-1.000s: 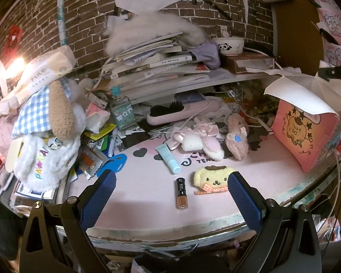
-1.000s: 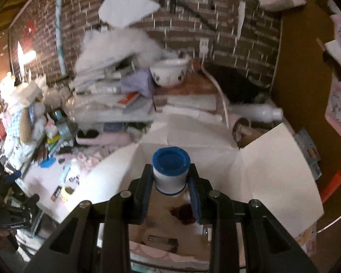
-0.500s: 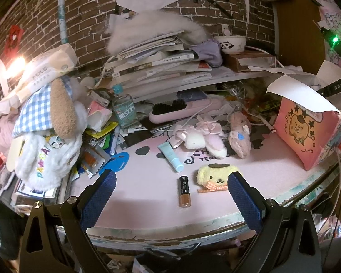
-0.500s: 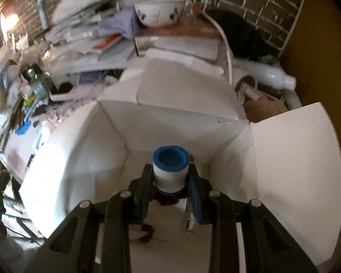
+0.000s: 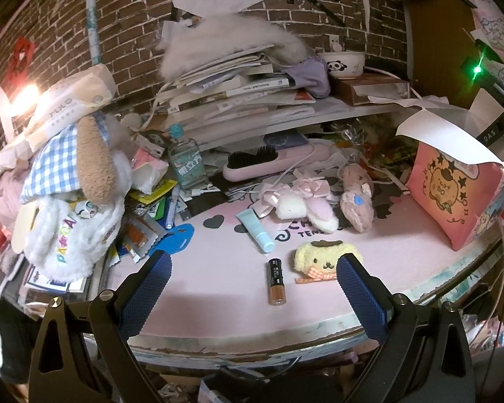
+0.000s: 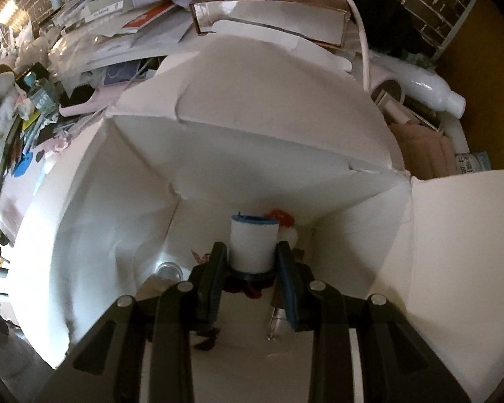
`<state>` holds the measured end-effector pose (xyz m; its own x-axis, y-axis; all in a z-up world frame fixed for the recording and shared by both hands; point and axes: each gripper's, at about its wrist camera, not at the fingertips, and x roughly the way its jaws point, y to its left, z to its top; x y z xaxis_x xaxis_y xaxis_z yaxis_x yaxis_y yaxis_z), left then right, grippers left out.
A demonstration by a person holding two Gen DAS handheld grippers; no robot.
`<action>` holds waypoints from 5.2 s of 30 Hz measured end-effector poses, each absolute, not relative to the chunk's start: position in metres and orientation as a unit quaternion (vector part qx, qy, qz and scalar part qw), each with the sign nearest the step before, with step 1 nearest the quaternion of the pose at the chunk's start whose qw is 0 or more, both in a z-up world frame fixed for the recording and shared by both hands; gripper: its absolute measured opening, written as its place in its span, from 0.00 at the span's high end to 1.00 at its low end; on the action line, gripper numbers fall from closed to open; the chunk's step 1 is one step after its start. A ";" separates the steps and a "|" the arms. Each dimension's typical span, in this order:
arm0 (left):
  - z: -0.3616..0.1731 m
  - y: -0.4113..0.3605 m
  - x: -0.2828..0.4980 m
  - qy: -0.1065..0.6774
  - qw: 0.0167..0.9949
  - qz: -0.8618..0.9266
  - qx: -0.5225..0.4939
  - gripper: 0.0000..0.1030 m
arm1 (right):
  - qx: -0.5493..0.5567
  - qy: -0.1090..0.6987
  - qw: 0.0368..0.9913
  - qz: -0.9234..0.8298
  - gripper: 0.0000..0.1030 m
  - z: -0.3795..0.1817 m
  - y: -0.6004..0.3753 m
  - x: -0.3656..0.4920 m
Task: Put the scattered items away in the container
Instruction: 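Lower the tape roll into the white box and open the right gripper, then withdraw the open right gripper from the box back to the desk, then reach the left gripper to the copper AA battery and close on it, then lift the battery with the left gripper and carry it over the box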
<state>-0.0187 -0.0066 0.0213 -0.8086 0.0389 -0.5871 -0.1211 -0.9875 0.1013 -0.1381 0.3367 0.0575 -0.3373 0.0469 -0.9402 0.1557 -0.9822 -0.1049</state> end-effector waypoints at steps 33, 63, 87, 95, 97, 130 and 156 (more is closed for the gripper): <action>0.004 -0.008 -0.033 0.038 0.045 0.944 -0.324 0.04 | 0.199 0.011 0.216 -0.956 0.21 0.131 0.253 0.037; -0.049 -0.019 -0.049 0.034 0.074 0.940 -0.331 0.52 | 0.243 -0.042 0.304 -0.920 0.18 0.020 0.181 0.053; -0.046 -0.007 -0.049 0.027 0.108 0.933 -0.343 0.91 | 0.245 -0.053 0.303 -0.919 0.18 0.020 0.185 0.051; -0.045 -0.009 -0.051 0.023 0.101 0.933 -0.345 0.92 | 0.245 -0.053 0.303 -0.919 0.18 0.020 0.185 0.051; -0.043 -0.011 -0.051 0.020 0.100 0.934 -0.343 0.92 | 0.245 -0.052 0.303 -0.920 0.18 0.020 0.185 0.051; 0.105 0.077 -0.069 0.107 0.200 0.947 -0.226 0.92 | 0.280 -0.059 0.275 -0.918 0.18 -0.004 0.196 0.024; 0.102 0.253 -0.121 0.232 0.385 0.808 -0.380 0.92 | 0.279 -0.087 0.266 -0.919 0.18 -0.006 0.220 0.027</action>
<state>-0.1214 0.2534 0.1024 -0.4143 0.4465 -0.7931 -0.7995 -0.5949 0.0827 0.0267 0.2195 -0.0065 -0.7027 -0.5366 -0.4673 0.4398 -0.8438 0.3075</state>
